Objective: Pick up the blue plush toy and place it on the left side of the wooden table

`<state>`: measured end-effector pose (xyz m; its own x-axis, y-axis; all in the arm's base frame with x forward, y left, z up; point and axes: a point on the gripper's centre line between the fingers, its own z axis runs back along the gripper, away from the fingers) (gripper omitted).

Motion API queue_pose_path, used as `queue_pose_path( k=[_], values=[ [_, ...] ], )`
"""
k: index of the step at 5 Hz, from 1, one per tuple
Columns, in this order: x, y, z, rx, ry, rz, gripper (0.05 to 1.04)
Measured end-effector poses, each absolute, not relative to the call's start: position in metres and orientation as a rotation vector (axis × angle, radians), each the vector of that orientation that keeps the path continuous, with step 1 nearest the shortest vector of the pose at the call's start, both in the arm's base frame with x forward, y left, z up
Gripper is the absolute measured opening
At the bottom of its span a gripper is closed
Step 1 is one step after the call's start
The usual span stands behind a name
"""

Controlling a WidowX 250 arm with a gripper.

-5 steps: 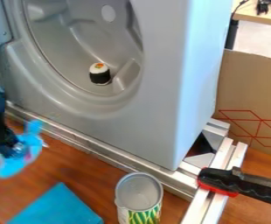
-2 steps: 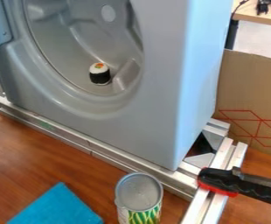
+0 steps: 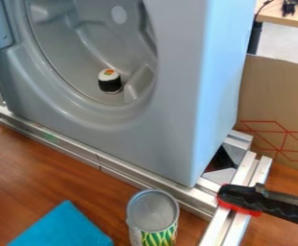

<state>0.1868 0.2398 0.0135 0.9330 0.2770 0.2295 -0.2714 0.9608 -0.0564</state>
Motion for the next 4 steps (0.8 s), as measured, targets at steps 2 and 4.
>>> queue_pose_path(
  k=[2, 4],
  values=[
    [0.207, 0.234, 0.0, -0.08, -0.228, 0.217, 0.167],
    [0.208, 0.222, 0.018, -0.053, -0.233, 0.183, 0.47]
  ],
)
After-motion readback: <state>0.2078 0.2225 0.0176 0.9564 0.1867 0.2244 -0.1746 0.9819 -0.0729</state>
